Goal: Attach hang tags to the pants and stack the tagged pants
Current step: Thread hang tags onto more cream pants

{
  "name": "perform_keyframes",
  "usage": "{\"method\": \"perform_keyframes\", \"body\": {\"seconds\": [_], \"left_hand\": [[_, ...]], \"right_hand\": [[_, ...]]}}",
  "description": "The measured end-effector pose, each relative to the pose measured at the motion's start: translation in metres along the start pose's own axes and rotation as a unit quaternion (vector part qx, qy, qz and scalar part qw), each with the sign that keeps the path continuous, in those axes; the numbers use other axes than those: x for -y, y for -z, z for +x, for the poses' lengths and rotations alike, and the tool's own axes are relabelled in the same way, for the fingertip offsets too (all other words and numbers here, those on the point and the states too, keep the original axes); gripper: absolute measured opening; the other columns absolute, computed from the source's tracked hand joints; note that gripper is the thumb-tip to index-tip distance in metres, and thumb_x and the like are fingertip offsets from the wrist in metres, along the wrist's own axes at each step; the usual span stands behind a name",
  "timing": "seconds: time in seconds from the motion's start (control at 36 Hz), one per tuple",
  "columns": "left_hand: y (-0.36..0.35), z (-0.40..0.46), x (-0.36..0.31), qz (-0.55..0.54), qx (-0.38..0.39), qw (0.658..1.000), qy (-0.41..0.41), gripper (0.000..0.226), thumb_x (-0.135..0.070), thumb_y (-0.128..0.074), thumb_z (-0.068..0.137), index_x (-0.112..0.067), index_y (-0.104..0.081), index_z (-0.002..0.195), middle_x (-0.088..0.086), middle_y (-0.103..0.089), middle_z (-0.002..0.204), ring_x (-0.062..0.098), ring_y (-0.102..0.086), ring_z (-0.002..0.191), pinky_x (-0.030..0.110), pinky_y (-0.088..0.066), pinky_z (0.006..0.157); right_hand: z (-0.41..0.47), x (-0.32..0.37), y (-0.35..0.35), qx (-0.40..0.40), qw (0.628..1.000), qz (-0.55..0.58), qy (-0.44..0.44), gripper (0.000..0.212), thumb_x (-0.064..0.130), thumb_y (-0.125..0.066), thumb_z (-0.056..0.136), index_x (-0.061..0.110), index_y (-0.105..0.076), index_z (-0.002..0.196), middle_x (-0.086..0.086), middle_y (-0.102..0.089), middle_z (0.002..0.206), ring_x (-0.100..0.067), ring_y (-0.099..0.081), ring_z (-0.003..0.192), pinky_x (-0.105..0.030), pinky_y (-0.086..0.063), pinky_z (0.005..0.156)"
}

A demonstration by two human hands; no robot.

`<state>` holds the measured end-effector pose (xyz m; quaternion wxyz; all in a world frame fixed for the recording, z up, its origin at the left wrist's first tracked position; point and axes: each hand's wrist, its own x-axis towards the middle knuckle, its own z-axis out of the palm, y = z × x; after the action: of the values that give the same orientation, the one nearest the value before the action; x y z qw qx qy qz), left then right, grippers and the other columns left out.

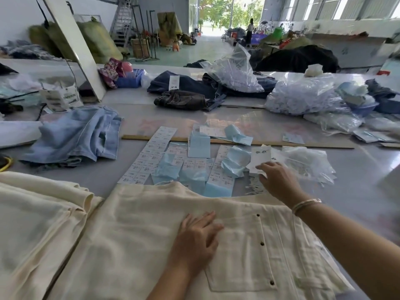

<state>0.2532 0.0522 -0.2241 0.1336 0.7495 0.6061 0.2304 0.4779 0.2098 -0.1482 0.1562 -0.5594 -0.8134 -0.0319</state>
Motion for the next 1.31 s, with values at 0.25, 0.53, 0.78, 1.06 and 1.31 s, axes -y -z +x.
{"method": "perform_keyframes", "body": {"seconds": [0.25,0.53,0.78,1.06,1.31], "left_hand": [[-0.003,-0.001,0.000,0.004,-0.076,0.997,-0.030,0.026,-0.032,-0.064,0.078,-0.037,-0.071,0.102,-0.016,-0.063,0.126,-0.001,-0.055,0.119,0.044,-0.029,0.111],[-0.006,0.001,0.003,0.001,-0.096,0.994,-0.048,0.028,-0.031,-0.073,0.068,-0.039,-0.072,0.094,-0.016,-0.067,0.119,-0.001,-0.061,0.111,0.029,-0.028,0.102],[0.000,0.005,0.004,-0.138,-0.030,0.989,0.032,0.022,-0.035,-0.054,0.090,-0.033,-0.072,0.102,-0.022,-0.058,0.129,-0.015,-0.042,0.123,0.024,-0.012,0.115],[0.049,0.049,0.012,-0.627,-0.012,0.714,0.312,0.026,-0.025,-0.046,0.100,-0.010,-0.063,0.112,0.011,-0.072,0.099,0.020,-0.067,0.081,0.031,-0.050,0.071],[0.032,0.078,0.025,-0.313,-0.052,0.903,0.291,0.036,-0.006,-0.045,0.095,-0.013,-0.047,0.131,0.013,-0.063,0.121,0.027,-0.059,0.108,0.024,-0.044,0.080]], "right_hand": [[0.045,-0.020,-0.031,0.131,0.978,-0.156,-0.033,0.034,0.025,-0.042,0.097,0.021,-0.051,0.129,-0.005,-0.054,0.132,-0.028,-0.055,0.117,-0.042,-0.043,0.095],[0.048,-0.034,-0.029,0.108,0.984,-0.124,-0.063,0.032,0.027,-0.037,0.100,0.014,-0.065,0.092,-0.013,-0.068,0.099,-0.031,-0.065,0.088,-0.034,-0.046,0.072],[0.036,-0.006,-0.005,-0.016,0.997,-0.042,-0.062,0.030,0.022,-0.046,0.098,0.008,-0.066,0.081,-0.015,-0.067,0.077,-0.031,-0.063,0.066,-0.030,-0.040,0.056],[-0.068,0.111,-0.003,-0.086,0.925,0.046,0.368,0.021,0.033,-0.054,0.089,0.028,-0.074,0.085,0.014,-0.073,0.094,-0.005,-0.067,0.094,-0.029,-0.052,0.090],[-0.048,0.102,-0.028,-0.104,0.944,0.259,0.177,0.021,0.033,-0.056,0.091,0.021,-0.072,0.098,0.005,-0.072,0.095,-0.009,-0.063,0.087,-0.022,-0.047,0.076]]}}
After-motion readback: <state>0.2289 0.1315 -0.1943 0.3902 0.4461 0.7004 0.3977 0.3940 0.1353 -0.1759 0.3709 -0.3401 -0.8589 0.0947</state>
